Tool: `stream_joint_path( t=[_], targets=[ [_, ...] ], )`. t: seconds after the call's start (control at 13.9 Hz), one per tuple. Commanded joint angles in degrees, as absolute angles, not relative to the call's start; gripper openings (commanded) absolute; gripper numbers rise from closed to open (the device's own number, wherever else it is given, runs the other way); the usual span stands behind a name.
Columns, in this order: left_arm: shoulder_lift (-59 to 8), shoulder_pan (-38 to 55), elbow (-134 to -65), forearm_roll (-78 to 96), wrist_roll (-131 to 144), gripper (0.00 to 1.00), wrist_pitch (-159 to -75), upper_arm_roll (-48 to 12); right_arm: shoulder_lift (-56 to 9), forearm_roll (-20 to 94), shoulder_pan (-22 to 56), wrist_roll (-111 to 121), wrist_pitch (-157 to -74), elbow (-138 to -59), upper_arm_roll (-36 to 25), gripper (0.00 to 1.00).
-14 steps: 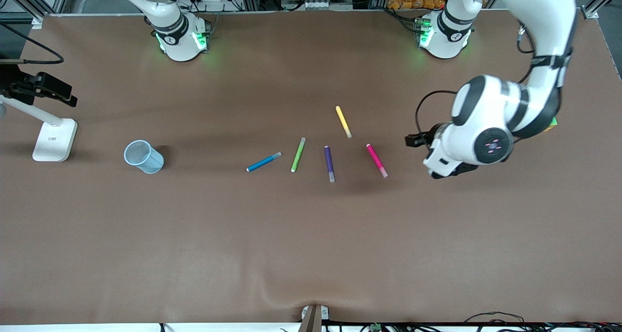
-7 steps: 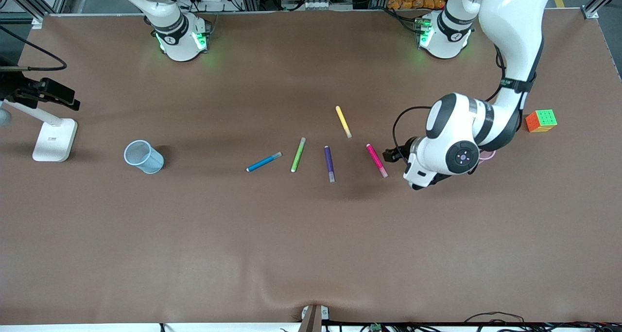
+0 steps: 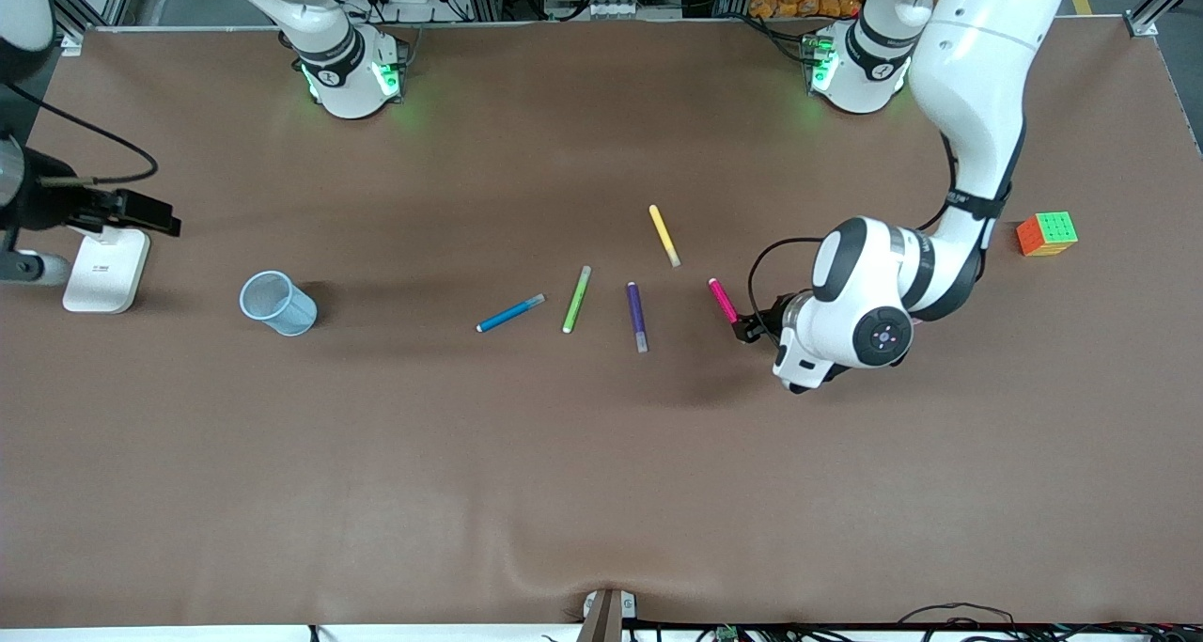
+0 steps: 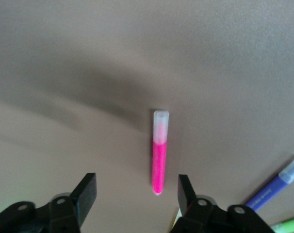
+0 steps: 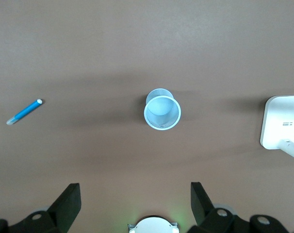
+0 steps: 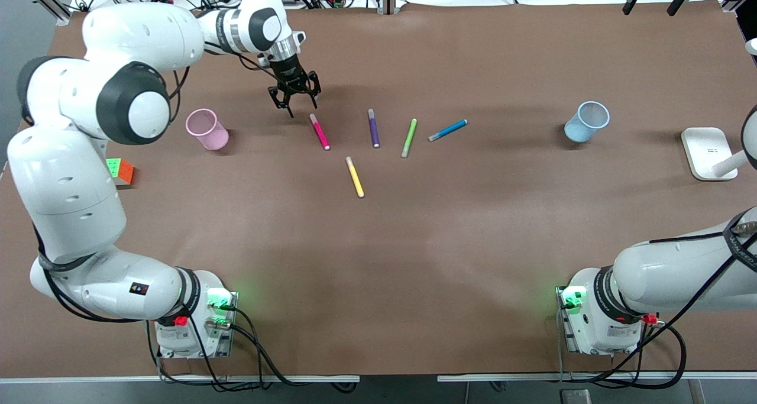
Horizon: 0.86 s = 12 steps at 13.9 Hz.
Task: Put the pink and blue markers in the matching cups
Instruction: 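Grasp the pink marker with the left gripper while the right gripper advances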
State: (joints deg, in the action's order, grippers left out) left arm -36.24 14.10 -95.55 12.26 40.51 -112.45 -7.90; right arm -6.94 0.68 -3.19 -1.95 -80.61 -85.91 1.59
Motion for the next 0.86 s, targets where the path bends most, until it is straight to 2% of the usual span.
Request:
stream_joint_path(
  t=[0.0, 0.29, 0.43, 0.65, 0.72, 0.79],
  targets=[
    [-39.1, 14.4, -93.7, 13.3, 41.5, 0.70, -113.7, -7.8, -6.8, 0.1, -3.3, -1.4, -79.9, -84.6, 1.9, 1.00],
    [-40.9, 15.6, -93.8, 13.4, 43.1, 0.67, -117.0, -7.8, -8.7, 0.0, -3.3, -1.4, -79.9, -85.1, 1.9, 1.00],
    [-41.7, 15.9, -93.9, 13.4, 43.5, 0.54, -118.8, -7.8, -9.0, -0.2, -3.3, -1.4, -79.9, -85.1, 1.9, 1.00],
    [-42.5, 15.9, -94.1, 13.4, 43.5, 0.41, -119.4, -7.7, -9.1, -0.3, -3.3, -1.8, -78.5, -85.5, 1.8, 1.00],
    [-42.7, 15.9, -94.3, 13.4, 43.5, 0.33, -119.4, -7.7, -9.3, -0.3, -3.3, -3.1, -77.4, -85.5, 1.8, 1.00],
    [-43.1, 15.9, -94.3, 13.2, 43.5, 0.10, -119.7, -7.7, -9.7, 0.0, -3.4, -5.3, -77.0, -85.6, 1.8, 1.00]
  ],
)
